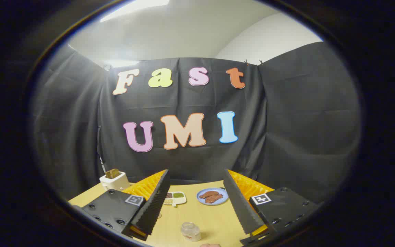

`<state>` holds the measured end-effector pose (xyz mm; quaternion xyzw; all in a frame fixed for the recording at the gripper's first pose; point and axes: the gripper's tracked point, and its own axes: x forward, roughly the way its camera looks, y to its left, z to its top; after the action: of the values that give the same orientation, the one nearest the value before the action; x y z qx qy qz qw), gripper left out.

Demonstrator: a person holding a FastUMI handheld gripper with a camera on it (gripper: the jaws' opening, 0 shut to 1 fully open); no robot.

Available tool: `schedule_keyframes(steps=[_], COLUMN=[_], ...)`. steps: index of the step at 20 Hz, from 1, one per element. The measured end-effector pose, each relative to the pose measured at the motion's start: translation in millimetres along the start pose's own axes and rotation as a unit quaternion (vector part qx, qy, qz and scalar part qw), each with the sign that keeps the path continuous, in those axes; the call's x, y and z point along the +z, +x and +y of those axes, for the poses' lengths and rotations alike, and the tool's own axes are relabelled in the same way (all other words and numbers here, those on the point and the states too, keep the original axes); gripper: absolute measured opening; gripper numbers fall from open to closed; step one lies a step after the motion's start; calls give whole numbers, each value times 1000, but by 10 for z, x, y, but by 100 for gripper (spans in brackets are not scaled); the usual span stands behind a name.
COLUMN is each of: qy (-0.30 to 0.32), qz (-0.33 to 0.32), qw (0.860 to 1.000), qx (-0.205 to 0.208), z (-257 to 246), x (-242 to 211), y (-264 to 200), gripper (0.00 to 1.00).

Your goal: Take the bottle from table, then pour the juice into the cup, finally place the bottle on the coaster

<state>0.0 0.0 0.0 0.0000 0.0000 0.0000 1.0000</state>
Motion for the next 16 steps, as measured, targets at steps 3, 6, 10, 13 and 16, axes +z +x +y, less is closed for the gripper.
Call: schedule_keyframes(steps=[3,6,10,13,16], qy=[0,-2,-11,-10,-11], qz=[-1,1,-1,0,1], qw=[1000,1000,1000,1000,1000], qx=[1,4,4,3,2], z=[6,17,-10,-25,-57], x=[-11,-23,-25,-53,-72], y=[27,46,32,24,13], gripper=[97,97,97,97,97])
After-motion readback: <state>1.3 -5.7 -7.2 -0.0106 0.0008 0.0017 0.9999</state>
